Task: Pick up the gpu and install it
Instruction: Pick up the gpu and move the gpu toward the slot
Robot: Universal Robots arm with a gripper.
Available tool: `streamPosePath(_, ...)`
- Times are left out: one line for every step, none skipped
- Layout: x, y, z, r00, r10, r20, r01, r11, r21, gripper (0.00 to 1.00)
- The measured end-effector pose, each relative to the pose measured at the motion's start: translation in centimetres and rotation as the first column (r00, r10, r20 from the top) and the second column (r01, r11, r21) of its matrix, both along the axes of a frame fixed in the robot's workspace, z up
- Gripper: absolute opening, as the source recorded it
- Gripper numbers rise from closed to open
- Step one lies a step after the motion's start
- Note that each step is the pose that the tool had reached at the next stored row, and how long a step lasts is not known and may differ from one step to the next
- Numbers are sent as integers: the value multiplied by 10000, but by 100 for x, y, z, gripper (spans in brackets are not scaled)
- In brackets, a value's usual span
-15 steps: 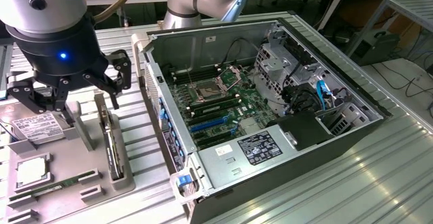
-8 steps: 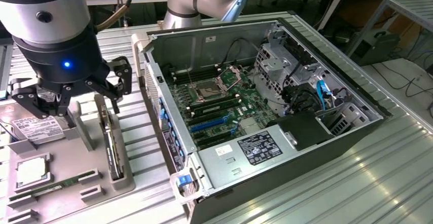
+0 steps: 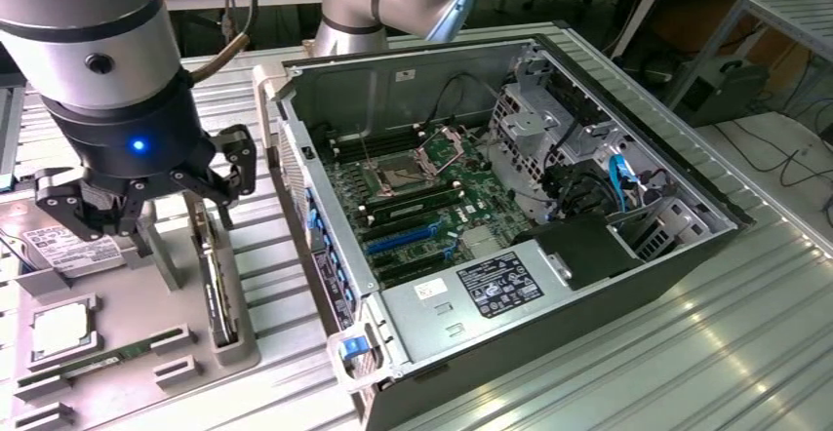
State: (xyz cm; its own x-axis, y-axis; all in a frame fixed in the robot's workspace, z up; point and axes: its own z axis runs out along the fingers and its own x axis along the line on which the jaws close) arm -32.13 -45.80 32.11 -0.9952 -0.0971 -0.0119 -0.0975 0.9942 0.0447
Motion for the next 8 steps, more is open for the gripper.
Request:
streamPosePath(0, 0, -19, 10000, 0, -1, 0, 10000, -1, 73)
streamPosePath(0, 0, -36, 10000, 0, -2, 0, 10000, -4, 73)
streamPosePath(0, 0, -55, 10000, 0, -3, 0, 10000, -5, 73)
streamPosePath(0, 0, -74, 10000, 0, -5, 0, 10000, -7, 73)
streamPosePath(0, 0, -92, 10000, 0, -6, 0, 10000, -8, 73)
streamPosePath(0, 0, -109, 10000, 0, -8, 0, 10000, -11, 73)
streamPosePath(-1, 1, -130, 10000, -1, -34, 1, 10000, -11, 73)
streamPosePath(0, 1, -148, 10000, -1, -76, 1, 10000, -11, 73)
